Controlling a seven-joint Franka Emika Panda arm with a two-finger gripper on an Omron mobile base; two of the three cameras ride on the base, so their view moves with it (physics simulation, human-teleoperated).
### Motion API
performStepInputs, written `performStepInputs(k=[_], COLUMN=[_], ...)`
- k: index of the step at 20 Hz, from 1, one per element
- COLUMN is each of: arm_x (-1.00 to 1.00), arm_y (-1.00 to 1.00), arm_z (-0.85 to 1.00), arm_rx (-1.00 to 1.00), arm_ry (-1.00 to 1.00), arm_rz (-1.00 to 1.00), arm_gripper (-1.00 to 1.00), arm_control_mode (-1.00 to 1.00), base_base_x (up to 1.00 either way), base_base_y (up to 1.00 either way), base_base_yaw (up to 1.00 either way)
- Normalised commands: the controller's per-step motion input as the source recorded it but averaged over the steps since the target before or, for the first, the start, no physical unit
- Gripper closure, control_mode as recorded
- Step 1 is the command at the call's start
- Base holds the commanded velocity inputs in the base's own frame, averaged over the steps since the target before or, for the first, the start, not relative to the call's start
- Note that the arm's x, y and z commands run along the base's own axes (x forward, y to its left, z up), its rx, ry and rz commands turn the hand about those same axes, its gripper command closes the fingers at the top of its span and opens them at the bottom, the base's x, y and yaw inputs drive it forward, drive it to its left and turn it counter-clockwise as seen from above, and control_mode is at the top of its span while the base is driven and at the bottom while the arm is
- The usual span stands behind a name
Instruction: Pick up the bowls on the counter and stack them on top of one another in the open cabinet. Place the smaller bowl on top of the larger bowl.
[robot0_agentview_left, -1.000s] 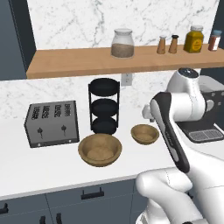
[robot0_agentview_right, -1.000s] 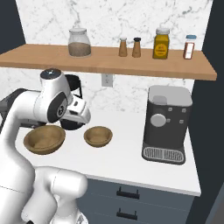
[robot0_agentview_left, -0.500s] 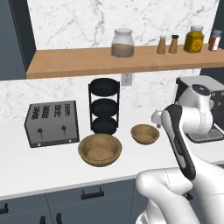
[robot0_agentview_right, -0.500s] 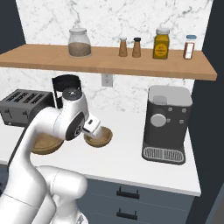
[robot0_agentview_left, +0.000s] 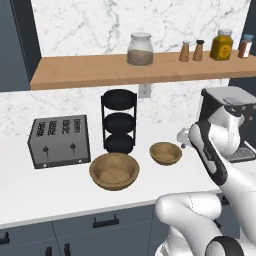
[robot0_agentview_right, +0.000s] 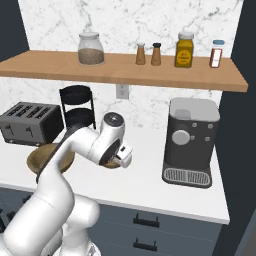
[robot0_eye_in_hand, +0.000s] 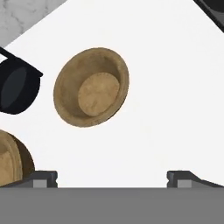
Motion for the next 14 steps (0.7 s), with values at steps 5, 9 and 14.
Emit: performStepInputs(k=[5,9,14], arm_x=[0.60,0.52,0.18], arm_y=[-0.05,0.00,0.00], arm_z=[-0.10,-0.10,-0.38], arm_rx=[0.05,0.01,0.00], arm_ry=[0.06,0.21,0.03], arm_rz=[0.00,0.00,0.00], arm_gripper=[-1.00,-1.00,-1.00], arm_control_mode=[-1.00,-1.00,-1.00], base_base_x=[0.00,0.00,0.00], base_base_y=[0.00,0.00,0.00], base_base_yaw=[0.00,0.00,0.00])
